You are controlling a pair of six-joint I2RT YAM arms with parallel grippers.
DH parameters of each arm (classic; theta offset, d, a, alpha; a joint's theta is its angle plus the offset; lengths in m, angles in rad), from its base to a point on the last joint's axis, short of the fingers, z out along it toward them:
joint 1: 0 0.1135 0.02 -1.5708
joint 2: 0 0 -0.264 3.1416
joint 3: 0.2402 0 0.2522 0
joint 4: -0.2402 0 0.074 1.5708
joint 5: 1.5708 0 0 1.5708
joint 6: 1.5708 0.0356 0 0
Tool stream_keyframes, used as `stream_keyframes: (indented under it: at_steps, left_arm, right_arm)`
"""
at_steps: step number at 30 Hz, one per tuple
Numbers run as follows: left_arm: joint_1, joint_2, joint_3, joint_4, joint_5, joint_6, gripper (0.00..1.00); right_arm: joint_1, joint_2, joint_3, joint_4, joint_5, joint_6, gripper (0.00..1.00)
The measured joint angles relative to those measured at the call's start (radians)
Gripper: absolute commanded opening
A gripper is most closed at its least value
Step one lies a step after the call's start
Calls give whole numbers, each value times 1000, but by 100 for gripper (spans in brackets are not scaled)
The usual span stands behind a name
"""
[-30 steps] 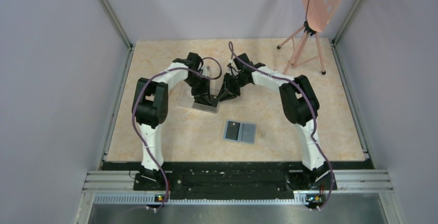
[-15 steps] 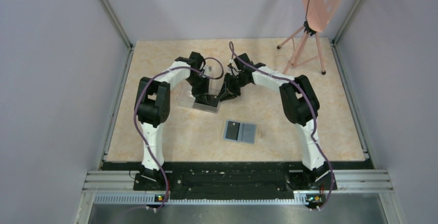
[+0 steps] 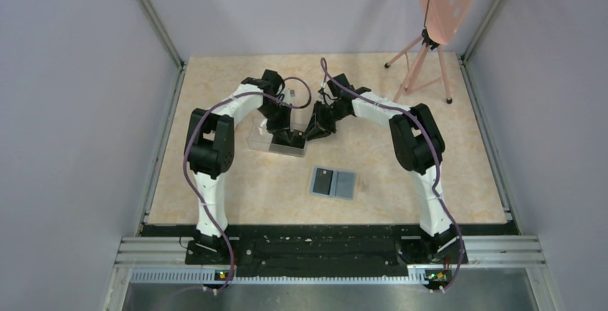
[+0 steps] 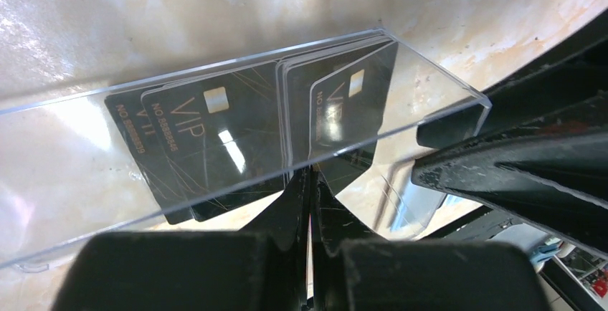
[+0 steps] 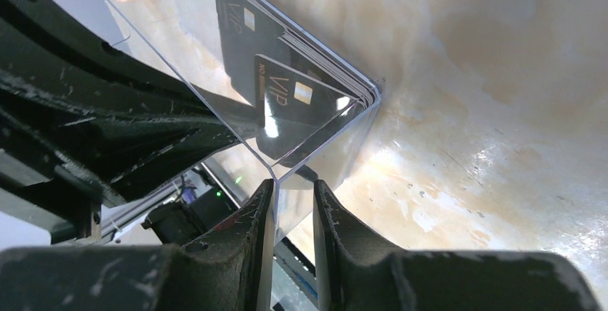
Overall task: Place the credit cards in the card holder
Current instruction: Pick up the credit card from the storage box.
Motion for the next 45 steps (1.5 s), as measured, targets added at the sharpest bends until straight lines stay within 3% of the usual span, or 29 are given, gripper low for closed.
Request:
stream_keyframes:
  at_steps: [9, 23, 39, 45]
  left_arm:
    - [-8, -14, 11, -15, -7, 1, 18]
    - [-36, 52, 109, -100, -86, 36, 19]
    - [-80, 89, 165, -162, -186, 84, 16]
    - [-85, 102, 177, -180, -197, 88, 8]
  right_arm:
    - [-1, 0, 0, 3, -2, 0, 22]
    - [-1, 0, -13, 30, -19, 0, 22]
    - [-1, -4, -28, 56, -29, 3, 21]
    - [-1, -6, -33, 64, -31, 7, 21]
